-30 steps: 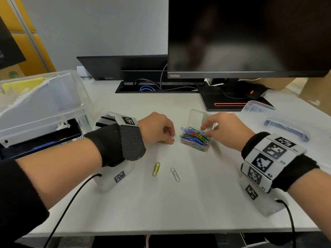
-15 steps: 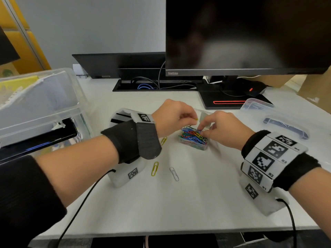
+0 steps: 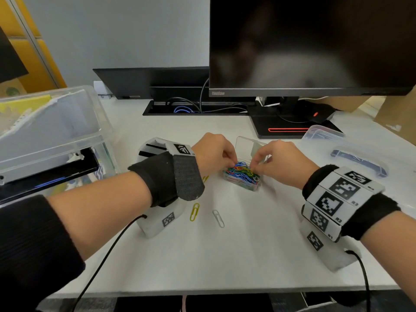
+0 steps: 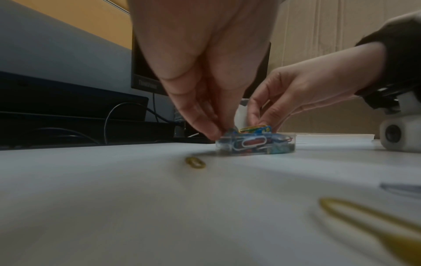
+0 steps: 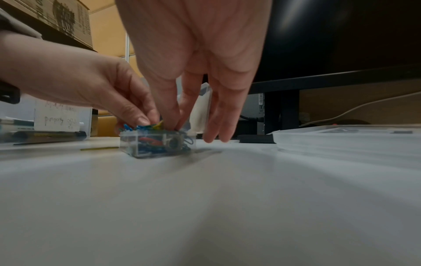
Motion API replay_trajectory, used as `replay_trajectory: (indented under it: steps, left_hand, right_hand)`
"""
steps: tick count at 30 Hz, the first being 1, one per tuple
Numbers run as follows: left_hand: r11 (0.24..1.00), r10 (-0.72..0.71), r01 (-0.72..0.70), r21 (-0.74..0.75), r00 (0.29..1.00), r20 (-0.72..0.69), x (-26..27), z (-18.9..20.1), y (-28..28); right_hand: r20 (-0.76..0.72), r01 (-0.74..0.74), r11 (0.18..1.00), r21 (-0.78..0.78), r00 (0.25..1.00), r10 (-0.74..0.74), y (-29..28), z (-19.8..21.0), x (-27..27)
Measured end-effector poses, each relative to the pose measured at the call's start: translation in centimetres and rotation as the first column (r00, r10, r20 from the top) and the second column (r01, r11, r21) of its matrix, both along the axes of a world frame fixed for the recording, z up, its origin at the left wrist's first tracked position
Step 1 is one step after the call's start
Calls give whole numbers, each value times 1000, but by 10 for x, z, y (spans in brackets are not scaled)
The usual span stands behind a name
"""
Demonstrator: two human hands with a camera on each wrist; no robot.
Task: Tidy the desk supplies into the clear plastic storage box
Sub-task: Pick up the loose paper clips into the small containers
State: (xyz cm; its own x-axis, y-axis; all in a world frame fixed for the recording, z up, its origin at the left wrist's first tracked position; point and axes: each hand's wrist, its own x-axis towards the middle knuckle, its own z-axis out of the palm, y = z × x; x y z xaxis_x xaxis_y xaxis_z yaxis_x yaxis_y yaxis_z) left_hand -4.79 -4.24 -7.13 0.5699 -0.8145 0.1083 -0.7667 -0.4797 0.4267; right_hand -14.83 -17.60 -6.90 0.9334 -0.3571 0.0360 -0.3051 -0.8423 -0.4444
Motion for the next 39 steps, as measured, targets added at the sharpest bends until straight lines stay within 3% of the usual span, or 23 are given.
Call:
replay_trajectory:
  steps: [4,7,10,17,25,29,39]
  left_hand:
    - [998,-40,39,40,999,29,-5,3,2]
    - [993,117,-116,-14,987,110,-1,1,6]
    - [975,183,-196,109,976,115,6,-7,21]
    - [979,-96,114,171,989,-111,3,-7,61]
    - [942,-151,248,226,914,-376,-3,-3,89]
    - [959,-142,218,179,922,-360,-5,-4,84]
    - [920,-183,263,289,943,-276,-13,-4,69]
  right_hand:
    - [-2,16,1000,16,1000,-16,2,0,0]
    - [42,33,999,9,999,-34,1,-1,1]
    - [47,30,999,12,998,-31,-2,-2,1]
    - [29,10,1000,16,1000,-11,-4,-3,1]
    - [38,2,999,32,999,-3,-4,-3,0]
    - [37,-9,999,48,999,7,-4,-4,1]
    - [31,7,999,46,999,-9,-4,-3,2]
